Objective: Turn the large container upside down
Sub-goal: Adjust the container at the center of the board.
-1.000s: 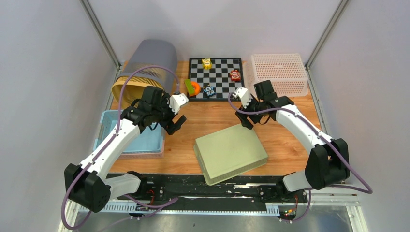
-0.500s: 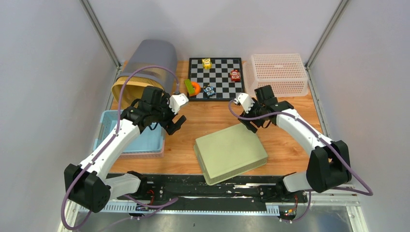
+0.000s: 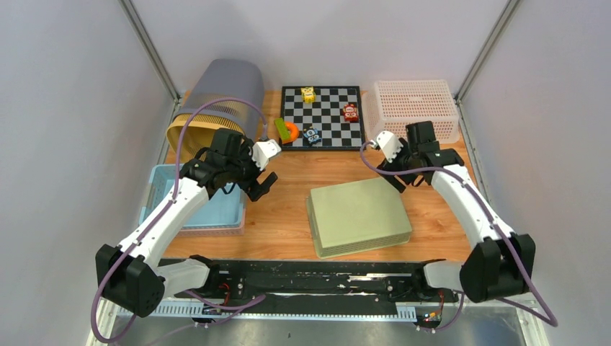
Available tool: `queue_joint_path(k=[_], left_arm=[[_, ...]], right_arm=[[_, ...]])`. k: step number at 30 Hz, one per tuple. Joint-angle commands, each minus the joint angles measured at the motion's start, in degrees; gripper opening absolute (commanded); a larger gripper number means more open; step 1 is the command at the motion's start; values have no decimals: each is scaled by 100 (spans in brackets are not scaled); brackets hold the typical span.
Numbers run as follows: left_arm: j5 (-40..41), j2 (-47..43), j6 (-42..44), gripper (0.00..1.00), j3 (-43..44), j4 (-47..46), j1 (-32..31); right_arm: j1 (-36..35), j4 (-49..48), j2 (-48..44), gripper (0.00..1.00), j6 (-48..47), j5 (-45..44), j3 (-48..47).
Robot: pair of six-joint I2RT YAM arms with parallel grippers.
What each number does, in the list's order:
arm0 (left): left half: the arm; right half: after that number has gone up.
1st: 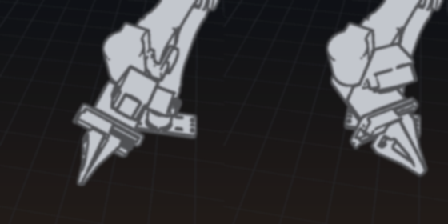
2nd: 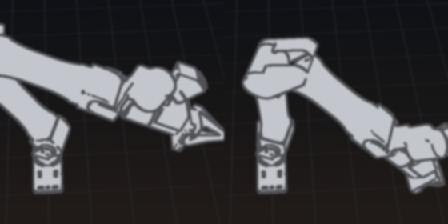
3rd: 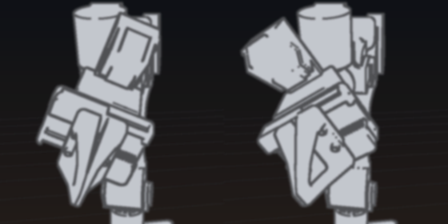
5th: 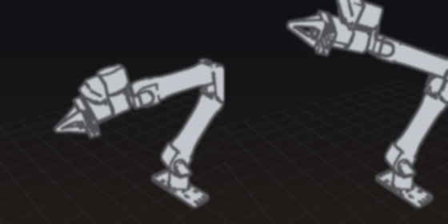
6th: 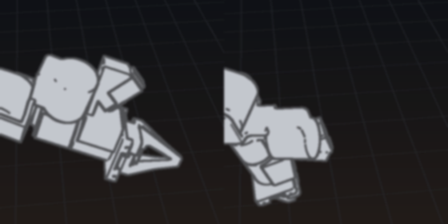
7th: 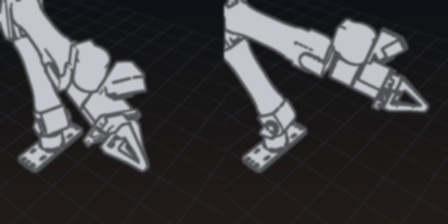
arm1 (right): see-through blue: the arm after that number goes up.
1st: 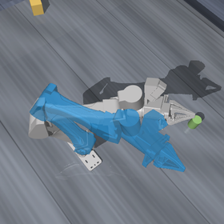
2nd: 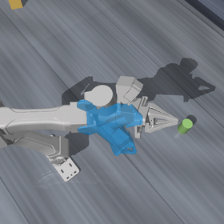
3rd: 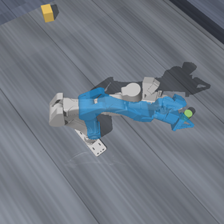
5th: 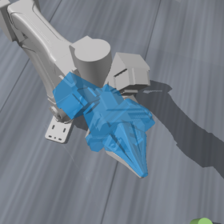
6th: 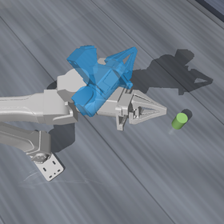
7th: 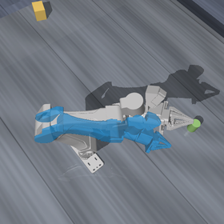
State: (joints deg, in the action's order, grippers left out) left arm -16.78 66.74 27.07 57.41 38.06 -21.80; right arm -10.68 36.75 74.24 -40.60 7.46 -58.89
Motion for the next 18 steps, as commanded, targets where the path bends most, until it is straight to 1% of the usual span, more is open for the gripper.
queue_joint_path(k=[1,3,6,13,18], left_arm=[[-103,-98,44,100,-11,13,-16],[-102,-92,48,100,-12,9,-14],[-90,-115,48,100,-24,13,-13],[8,-225,18,100,-49,-51,-11],[93,-231,16,100,-59,-94,0]], right_arm=[[-485,716,-720,76,-227,1118,-652],[-919,556,-949,79,-353,1518,-559],[-1599,177,-1015,81,-340,1718,-415],[-3180,-576,-443,81,-175,1748,-346],[-3995,-857,89,85,-49,1623,-352]])
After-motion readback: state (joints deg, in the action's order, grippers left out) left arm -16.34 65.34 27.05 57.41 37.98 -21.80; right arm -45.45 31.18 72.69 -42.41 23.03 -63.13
